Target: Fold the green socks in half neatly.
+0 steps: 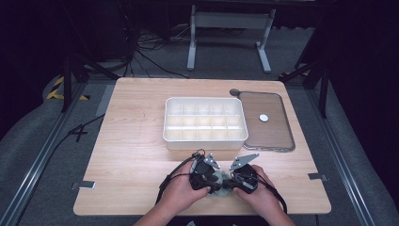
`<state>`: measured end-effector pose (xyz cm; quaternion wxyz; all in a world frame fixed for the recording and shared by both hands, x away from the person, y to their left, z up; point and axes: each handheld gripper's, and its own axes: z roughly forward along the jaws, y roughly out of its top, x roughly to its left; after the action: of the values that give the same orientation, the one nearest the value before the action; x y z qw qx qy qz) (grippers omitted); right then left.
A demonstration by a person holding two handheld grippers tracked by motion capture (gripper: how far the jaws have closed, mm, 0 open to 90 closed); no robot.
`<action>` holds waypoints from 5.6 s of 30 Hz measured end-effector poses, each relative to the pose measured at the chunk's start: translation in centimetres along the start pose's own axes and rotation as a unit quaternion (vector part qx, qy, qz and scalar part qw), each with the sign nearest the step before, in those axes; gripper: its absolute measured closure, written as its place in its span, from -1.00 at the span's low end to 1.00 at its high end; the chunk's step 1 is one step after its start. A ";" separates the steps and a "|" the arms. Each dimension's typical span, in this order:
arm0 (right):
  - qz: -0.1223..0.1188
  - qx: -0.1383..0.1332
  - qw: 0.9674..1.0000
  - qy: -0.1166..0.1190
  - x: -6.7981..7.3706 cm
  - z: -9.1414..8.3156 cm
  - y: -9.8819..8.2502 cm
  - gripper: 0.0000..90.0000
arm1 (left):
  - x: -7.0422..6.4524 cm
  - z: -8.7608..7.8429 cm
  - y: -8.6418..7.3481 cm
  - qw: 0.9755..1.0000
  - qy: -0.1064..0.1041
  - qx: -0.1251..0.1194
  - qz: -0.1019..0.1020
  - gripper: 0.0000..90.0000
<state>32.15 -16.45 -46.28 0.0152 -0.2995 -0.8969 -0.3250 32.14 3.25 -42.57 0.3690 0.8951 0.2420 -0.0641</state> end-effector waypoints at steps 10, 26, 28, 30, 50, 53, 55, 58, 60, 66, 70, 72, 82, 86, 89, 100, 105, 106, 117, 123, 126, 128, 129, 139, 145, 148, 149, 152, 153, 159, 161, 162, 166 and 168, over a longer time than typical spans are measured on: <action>-0.002 0.001 1.000 0.002 -0.1 0.0 0.0 1.00 | 1.8 -3.0 -1.2 0.999 0.014 0.011 -0.051 0.75; -0.007 0.005 1.000 -0.001 0.0 -0.2 0.2 0.88 | 1.5 1.5 -2.2 0.997 0.015 0.076 -0.029 0.98; -0.008 0.008 1.000 -0.005 0.1 -0.8 0.4 0.86 | 1.5 1.5 -2.2 0.997 0.015 0.073 -0.032 0.96; -0.015 -0.003 1.000 -0.019 0.2 -2.1 0.7 0.86 | 1.6 1.3 -2.2 0.997 0.017 0.070 -0.029 0.90; -0.086 -0.030 0.996 -0.011 3.6 -2.0 5.0 0.77 | 1.8 -3.7 -4.1 0.996 0.054 0.007 -0.071 0.48; -0.088 -0.014 0.996 -0.021 3.0 -1.3 5.0 0.76 | 1.8 -3.9 -4.4 0.996 0.058 0.013 -0.073 0.48; -0.086 -0.007 0.996 -0.025 2.8 -1.2 4.7 0.76 | 1.8 -3.9 -4.4 0.996 0.056 0.013 -0.070 0.48; -0.077 -0.008 0.997 -0.025 2.3 -1.5 4.1 0.76 | 1.7 -3.7 -4.1 0.996 0.053 0.012 -0.069 0.48; -0.072 -0.008 0.997 -0.026 2.1 -1.6 4.0 0.76 | 1.7 -3.5 -4.0 0.996 0.052 0.011 -0.069 0.48; -0.058 0.007 0.998 -0.031 1.4 -1.1 2.8 0.76 | 1.4 -2.6 -3.1 0.998 0.039 0.017 -0.051 0.49; -0.055 0.019 0.998 -0.034 1.0 -0.2 2.0 0.78 | 1.2 -2.0 -2.5 0.998 0.035 0.018 -0.038 0.49; -0.052 0.009 0.998 -0.039 1.1 0.3 1.6 0.80 | 0.9 -1.4 -2.1 0.999 0.029 0.023 -0.030 0.49; -0.052 -0.004 0.998 -0.040 1.2 0.3 1.2 0.80 | 0.0 1.3 -1.8 0.997 0.025 0.070 0.015 0.44; -0.053 -0.007 0.998 -0.039 1.2 0.2 1.1 0.79 | 0.0 1.8 -1.9 0.995 0.035 0.092 0.015 0.48; -0.047 -0.011 0.998 -0.033 1.2 0.0 1.1 0.67 | 0.1 1.8 -2.0 0.995 0.035 0.093 0.007 0.50; -0.029 -0.071 0.996 -0.037 0.7 -4.5 1.4 0.68 | 0.1 1.8 -1.9 0.995 0.033 0.097 -0.001 0.50; -0.015 -0.036 0.999 -0.032 0.4 -4.5 1.0 0.86 | 0.1 1.8 -1.9 0.995 0.035 0.092 -0.001 0.50; -0.015 -0.029 0.999 -0.030 0.6 -4.2 1.0 0.86 | 0.1 1.8 -1.9 0.995 0.036 0.092 0.000 0.50; -0.042 0.029 0.998 -0.047 1.1 -1.1 0.8 0.84 | 1.2 -0.2 -2.0 0.998 0.034 0.050 -0.017 0.41; -0.043 0.029 0.998 -0.048 1.1 -1.1 0.8 0.84 | 2.0 0.0 -2.5 0.996 0.062 0.064 -0.009 0.46; -0.043 0.026 0.998 -0.045 1.0 -1.1 0.7 0.85 | 2.0 0.3 -2.6 0.994 0.068 0.085 0.006 0.57; -0.042 0.026 0.998 -0.044 1.0 -1.1 0.7 0.85 | 2.1 0.5 -2.7 0.993 0.069 0.092 0.014 0.60; -0.042 0.026 0.998 -0.045 1.0 -1.1 0.7 0.85 | 2.1 0.7 -2.8 0.993 0.066 0.101 0.019 0.63; -0.044 0.022 0.998 -0.049 1.1 -1.0 0.6 0.85 | 1.8 1.3 -2.5 0.991 0.071 0.091 0.066 0.63; -0.042 0.017 0.998 -0.044 1.3 -0.8 0.7 0.85 | 1.3 1.1 -2.0 0.994 0.047 0.044 0.093 0.55; -0.043 0.013 0.998 -0.040 1.6 -0.5 0.8 0.86 | 0.9 1.2 -1.8 0.991 0.055 0.045 0.115 0.52; -0.045 0.012 0.998 -0.040 1.7 -0.5 0.8 0.86 | 0.8 1.2 -1.8 0.989 0.062 0.049 0.124 0.51; -0.035 -0.002 0.998 -0.044 1.8 -0.1 0.8 0.87 | 0.8 1.1 -1.9 0.989 0.064 0.052 0.120 0.49; -0.034 -0.004 0.999 -0.041 1.7 -0.1 0.7 0.86 | 0.9 1.1 -1.9 0.989 0.063 0.050 0.120 0.48; -0.035 -0.007 0.999 -0.033 1.5 -0.2 0.6 0.86 | 0.7 1.1 -1.9 0.989 0.067 0.048 0.126 0.44; -0.036 -0.009 0.999 -0.032 1.4 -0.2 0.6 0.85 | 0.8 1.0 -1.9 0.989 0.067 0.049 0.125 0.42; -0.036 -0.009 0.999 -0.032 1.4 -0.2 0.6 0.85 | 0.8 1.0 -1.9 0.989 0.067 0.049 0.125 0.41; -0.033 -0.013 0.999 -0.021 1.2 -0.4 0.5 0.78 | 1.1 0.9 -2.1 0.991 0.065 0.046 0.110 0.38; -0.029 -0.019 0.999 -0.016 1.0 -0.8 0.5 0.72 | 1.3 0.8 -2.1 0.991 0.068 0.048 0.103 0.37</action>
<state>31.46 -16.15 -45.16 -0.0144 -0.2787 -0.8989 -0.3379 32.33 4.44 -44.84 0.3126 0.9343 0.1696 0.0233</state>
